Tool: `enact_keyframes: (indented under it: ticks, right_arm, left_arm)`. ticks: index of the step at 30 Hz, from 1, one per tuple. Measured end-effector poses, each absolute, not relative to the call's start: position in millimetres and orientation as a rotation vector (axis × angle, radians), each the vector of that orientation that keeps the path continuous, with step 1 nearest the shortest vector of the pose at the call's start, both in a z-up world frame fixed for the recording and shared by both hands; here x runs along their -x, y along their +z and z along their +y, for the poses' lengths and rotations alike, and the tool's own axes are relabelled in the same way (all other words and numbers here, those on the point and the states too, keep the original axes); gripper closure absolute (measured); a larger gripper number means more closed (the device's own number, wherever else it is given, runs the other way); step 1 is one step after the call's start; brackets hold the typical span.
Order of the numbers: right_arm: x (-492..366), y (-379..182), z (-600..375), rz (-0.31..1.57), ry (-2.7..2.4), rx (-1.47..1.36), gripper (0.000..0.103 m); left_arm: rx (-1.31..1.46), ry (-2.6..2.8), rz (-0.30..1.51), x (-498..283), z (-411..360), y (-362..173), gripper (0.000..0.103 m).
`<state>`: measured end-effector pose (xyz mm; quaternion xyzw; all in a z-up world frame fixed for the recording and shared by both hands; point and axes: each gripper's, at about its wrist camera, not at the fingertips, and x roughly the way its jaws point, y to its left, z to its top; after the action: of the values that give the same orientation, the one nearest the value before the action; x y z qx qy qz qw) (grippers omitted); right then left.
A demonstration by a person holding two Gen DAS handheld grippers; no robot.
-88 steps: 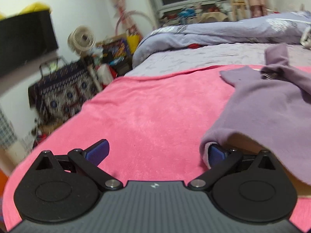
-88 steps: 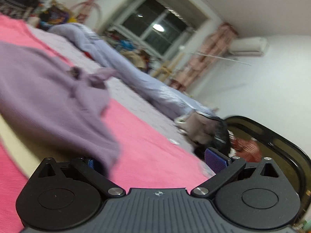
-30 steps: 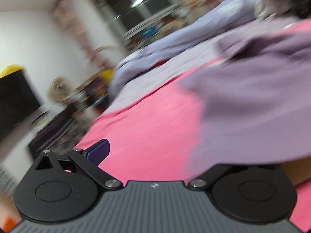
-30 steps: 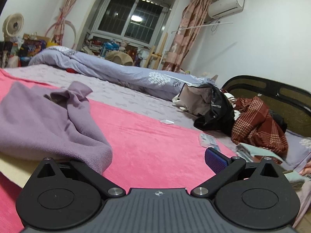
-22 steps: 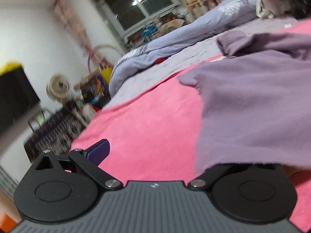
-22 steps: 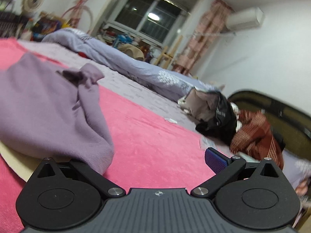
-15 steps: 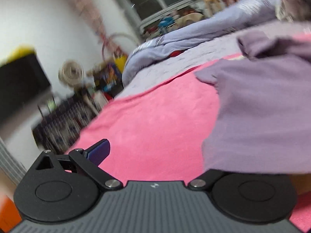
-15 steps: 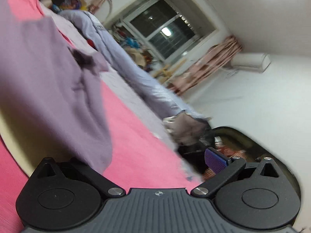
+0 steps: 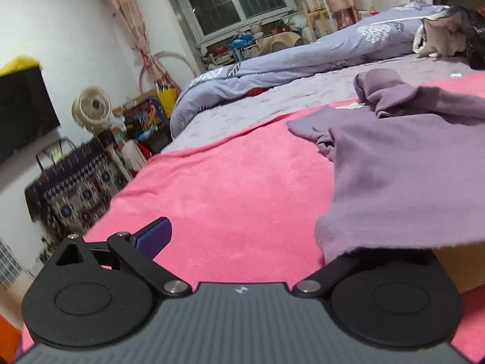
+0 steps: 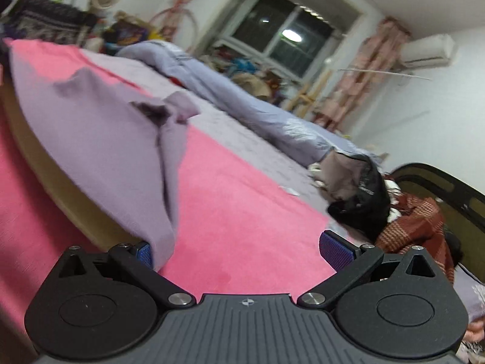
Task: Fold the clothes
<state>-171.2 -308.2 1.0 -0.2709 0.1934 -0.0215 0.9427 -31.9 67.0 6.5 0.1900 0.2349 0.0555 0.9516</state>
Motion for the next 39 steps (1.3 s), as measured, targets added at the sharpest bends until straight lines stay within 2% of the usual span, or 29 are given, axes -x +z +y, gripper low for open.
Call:
enact_keyframes:
  ticks: [6, 13, 17, 22, 30, 35, 39]
  right_arm:
    - [196, -2, -286, 0.409, 0.095, 0.582, 0.000]
    - [163, 12, -183, 0.182, 0.311, 0.431, 0.000]
    - [147, -5, -105, 0.124, 0.430, 0.501, 0.000]
    - [123, -20, -66, 0.111, 0.226, 0.509, 0.000]
    - [103, -57, -135, 0.230, -0.096, 0.617, 0.000]
    - [104, -72, -206, 0.206, -0.351, 0.756, 0.000]
    - [100, -82, -245, 0.254, -0.356, 0.735, 0.000]
  left_arm:
    - [-0.393, 0.107, 0.487, 39, 69, 1, 0.000]
    - [-0.336, 0.102, 0.484, 42, 68, 13, 0.000]
    - [-0.282, 0.098, 0.491, 40, 72, 21, 0.000]
    - [-0.263, 0.109, 0.494, 40, 72, 20, 0.000]
    - [-0.238, 0.114, 0.521, 46, 81, 9, 0.000]
    - [-0.236, 0.129, 0.538, 49, 80, 1, 0.000]
    - [-0.213, 0.107, 0.557, 54, 81, -1, 0.000]
